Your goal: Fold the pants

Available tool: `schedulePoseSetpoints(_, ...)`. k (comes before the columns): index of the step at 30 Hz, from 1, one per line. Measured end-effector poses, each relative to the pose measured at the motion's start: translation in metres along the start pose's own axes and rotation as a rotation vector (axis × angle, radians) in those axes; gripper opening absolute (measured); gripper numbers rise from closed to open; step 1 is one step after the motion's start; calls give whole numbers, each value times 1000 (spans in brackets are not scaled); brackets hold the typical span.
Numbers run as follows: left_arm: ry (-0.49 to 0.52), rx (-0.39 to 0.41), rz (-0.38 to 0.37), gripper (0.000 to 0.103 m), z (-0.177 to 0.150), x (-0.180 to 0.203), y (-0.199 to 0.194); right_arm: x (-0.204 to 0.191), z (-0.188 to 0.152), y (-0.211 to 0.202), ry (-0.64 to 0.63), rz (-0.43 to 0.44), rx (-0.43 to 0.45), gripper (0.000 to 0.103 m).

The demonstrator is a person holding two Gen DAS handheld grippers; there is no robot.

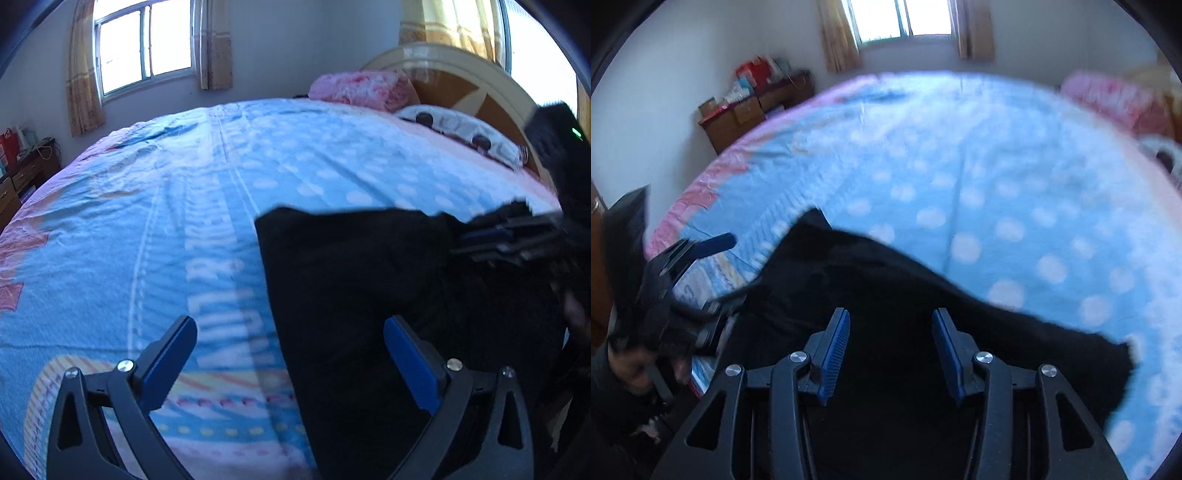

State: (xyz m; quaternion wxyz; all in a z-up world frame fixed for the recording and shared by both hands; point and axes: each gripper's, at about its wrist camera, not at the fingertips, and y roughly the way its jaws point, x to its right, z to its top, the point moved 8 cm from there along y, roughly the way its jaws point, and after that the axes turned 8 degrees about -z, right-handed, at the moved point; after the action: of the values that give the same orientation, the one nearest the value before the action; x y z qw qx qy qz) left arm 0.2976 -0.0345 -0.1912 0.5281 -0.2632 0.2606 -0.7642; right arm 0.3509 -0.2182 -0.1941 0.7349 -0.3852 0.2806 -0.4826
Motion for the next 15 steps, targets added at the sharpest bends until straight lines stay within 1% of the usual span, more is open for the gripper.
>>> schedulePoseSetpoints(1, -11, 1, -2, 103, -3, 0, 2, 4, 1, 7, 0, -10, -7, 48)
schedulePoseSetpoints(3, -47, 6, -18, 103, -5, -4, -1, 5, 3, 9, -10, -13, -7, 48)
schedulePoseSetpoints(6, -75, 14, -16, 103, -8, -9, -12, -3, 2, 3, -74, -67, -46, 48)
schedulePoseSetpoints(7, -79, 19, -16, 103, -9, -9, -17, -7, 3, -5, -92, -85, -51, 48)
schedulePoseSetpoints(8, -88, 29, -20, 103, -13, -11, -25, -10, 4, -12, -97, -79, -44, 48)
schedulePoseSetpoints(9, -99, 33, -22, 103, -16, -11, -29, -20, 10, -26, -106, -34, -24, 48)
schedulePoseSetpoints(11, -124, 42, -47, 103, -24, -8, -39, -31, 21, -37, -116, 20, -6, 48)
schedulePoseSetpoints(13, -116, 40, -61, 103, -30, -2, -41, -44, 34, -36, -129, 45, 0, 48)
schedulePoseSetpoints(15, -88, 28, -56, 103, -36, 4, -38, -60, 50, -22, -152, 55, -8, 48)
